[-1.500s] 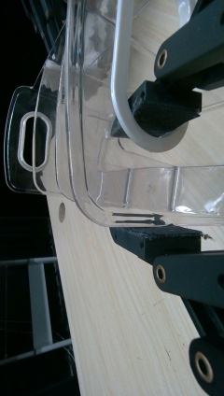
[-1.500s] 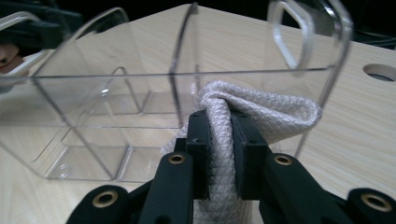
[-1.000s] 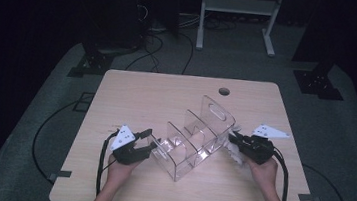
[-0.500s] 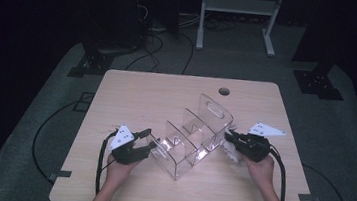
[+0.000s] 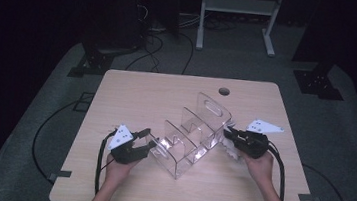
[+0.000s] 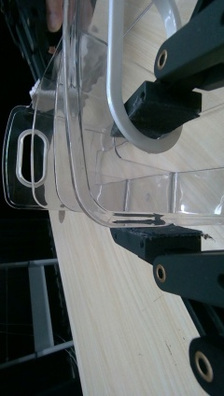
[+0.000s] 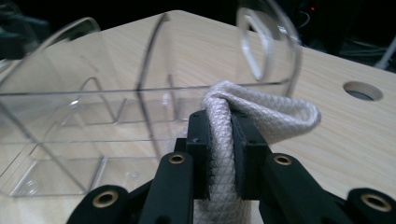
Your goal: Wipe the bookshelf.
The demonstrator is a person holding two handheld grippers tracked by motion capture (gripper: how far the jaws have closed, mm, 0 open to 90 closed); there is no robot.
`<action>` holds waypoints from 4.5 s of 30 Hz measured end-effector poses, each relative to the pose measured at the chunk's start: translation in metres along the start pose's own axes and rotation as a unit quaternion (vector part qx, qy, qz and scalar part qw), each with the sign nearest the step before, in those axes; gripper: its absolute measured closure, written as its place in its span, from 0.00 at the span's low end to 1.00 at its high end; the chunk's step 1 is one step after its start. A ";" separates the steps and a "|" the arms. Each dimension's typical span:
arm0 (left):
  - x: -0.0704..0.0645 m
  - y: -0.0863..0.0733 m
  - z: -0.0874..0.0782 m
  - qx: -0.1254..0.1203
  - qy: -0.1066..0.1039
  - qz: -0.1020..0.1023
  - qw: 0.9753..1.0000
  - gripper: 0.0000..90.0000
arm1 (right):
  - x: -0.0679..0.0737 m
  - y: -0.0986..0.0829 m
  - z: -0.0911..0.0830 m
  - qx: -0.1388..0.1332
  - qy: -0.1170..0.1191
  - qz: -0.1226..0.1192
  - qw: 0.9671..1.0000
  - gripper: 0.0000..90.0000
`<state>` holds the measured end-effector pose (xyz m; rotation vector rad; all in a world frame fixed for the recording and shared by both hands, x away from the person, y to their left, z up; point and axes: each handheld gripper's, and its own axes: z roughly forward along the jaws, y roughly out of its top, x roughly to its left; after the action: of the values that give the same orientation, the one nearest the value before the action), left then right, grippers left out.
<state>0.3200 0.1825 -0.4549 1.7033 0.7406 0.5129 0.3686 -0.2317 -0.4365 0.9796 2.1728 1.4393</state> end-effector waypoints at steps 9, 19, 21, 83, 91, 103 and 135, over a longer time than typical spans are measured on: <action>0.000 0.000 -0.001 -0.001 0.000 -0.002 1.000 0.53 | 0.026 -0.004 0.000 -0.008 0.044 -0.008 0.999 0.87; 0.000 0.000 -0.001 -0.001 0.000 0.000 1.000 0.54 | 0.036 -0.003 0.002 -0.012 0.046 -0.025 0.999 0.87; 0.000 0.000 -0.001 -0.002 0.000 -0.002 1.000 0.54 | 0.024 -0.006 0.004 -0.015 0.037 0.000 0.999 0.87; 0.003 0.000 -0.004 0.000 0.001 -0.010 1.000 0.54 | 0.124 -0.003 0.012 0.006 0.132 -0.105 0.986 0.87; 0.004 0.000 -0.004 -0.001 0.000 -0.010 1.000 0.54 | 0.123 -0.005 0.013 0.000 0.138 -0.075 0.988 0.87; 0.003 0.000 -0.004 -0.004 -0.029 -0.022 0.999 0.55 | 0.105 -0.003 0.015 0.005 0.114 -0.067 0.991 0.87; -0.007 0.003 0.004 0.013 -0.087 0.010 0.996 0.74 | 0.095 -0.005 0.012 0.016 0.099 -0.058 0.993 0.87</action>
<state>0.3184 0.1740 -0.4528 1.7568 0.6080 0.3651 0.3082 -0.1572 -0.4389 0.7337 2.3574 1.5055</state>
